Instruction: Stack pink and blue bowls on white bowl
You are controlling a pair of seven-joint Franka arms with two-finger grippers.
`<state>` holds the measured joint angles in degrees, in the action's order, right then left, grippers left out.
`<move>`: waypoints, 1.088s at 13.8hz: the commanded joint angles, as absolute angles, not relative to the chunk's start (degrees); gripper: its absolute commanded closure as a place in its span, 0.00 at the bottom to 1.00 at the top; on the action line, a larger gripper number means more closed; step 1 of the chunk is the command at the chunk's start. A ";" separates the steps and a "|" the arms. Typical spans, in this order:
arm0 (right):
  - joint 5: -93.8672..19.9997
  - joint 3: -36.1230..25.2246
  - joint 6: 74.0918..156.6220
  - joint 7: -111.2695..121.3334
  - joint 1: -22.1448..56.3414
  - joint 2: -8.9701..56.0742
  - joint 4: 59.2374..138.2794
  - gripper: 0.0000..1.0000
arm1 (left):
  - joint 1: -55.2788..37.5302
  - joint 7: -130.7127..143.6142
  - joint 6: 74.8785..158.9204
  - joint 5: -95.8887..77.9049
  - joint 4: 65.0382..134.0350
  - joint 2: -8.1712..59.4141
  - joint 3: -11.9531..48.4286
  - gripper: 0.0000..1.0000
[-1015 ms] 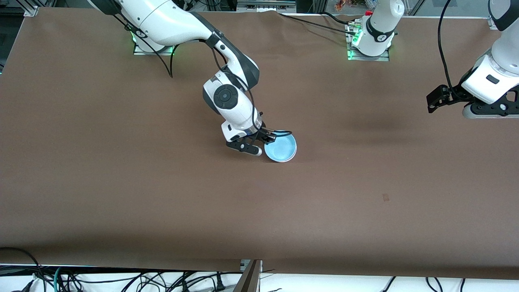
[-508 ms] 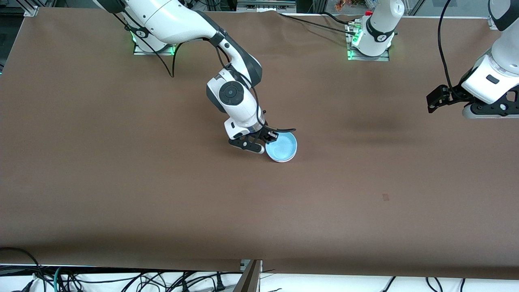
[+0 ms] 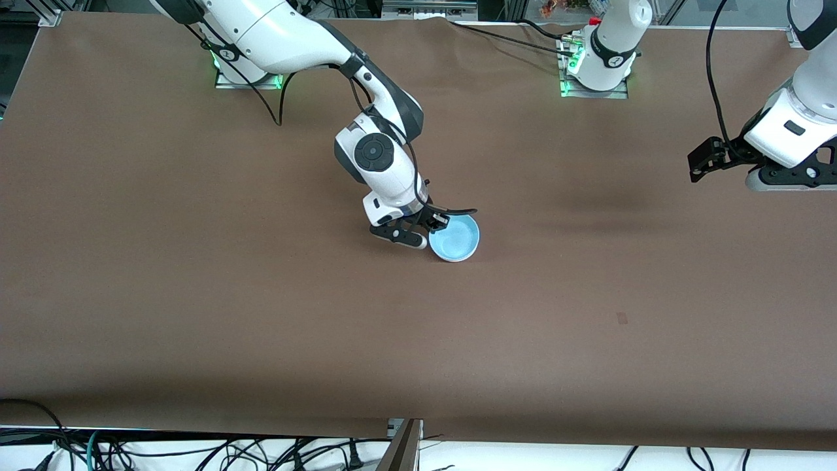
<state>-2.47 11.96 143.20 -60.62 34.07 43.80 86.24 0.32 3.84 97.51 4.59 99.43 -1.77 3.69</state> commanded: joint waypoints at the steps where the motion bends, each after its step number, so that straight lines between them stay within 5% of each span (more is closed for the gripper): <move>1: -1.49 11.43 143.70 -61.96 34.80 44.12 85.34 0.18 | 0.53 3.34 96.06 3.96 97.56 -0.97 3.78 0.00; 3: -1.58 11.34 143.70 -62.05 34.63 43.68 85.17 0.03 | 0.53 3.34 96.06 3.96 97.56 -0.97 3.78 0.00; 9: -2.20 10.29 142.56 -61.79 34.11 38.78 85.34 0.01 | 0.53 3.34 96.06 3.96 97.56 -0.97 3.78 0.00; 15: -2.28 1.69 123.72 -55.58 33.84 23.14 85.96 0.02 | 0.53 3.34 96.06 3.96 97.56 -0.97 3.78 0.00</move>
<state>-2.10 4.37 130.90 -58.97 33.84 29.52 83.88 0.32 3.84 97.51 4.59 99.43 -1.77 3.69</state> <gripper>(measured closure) 0.018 0.000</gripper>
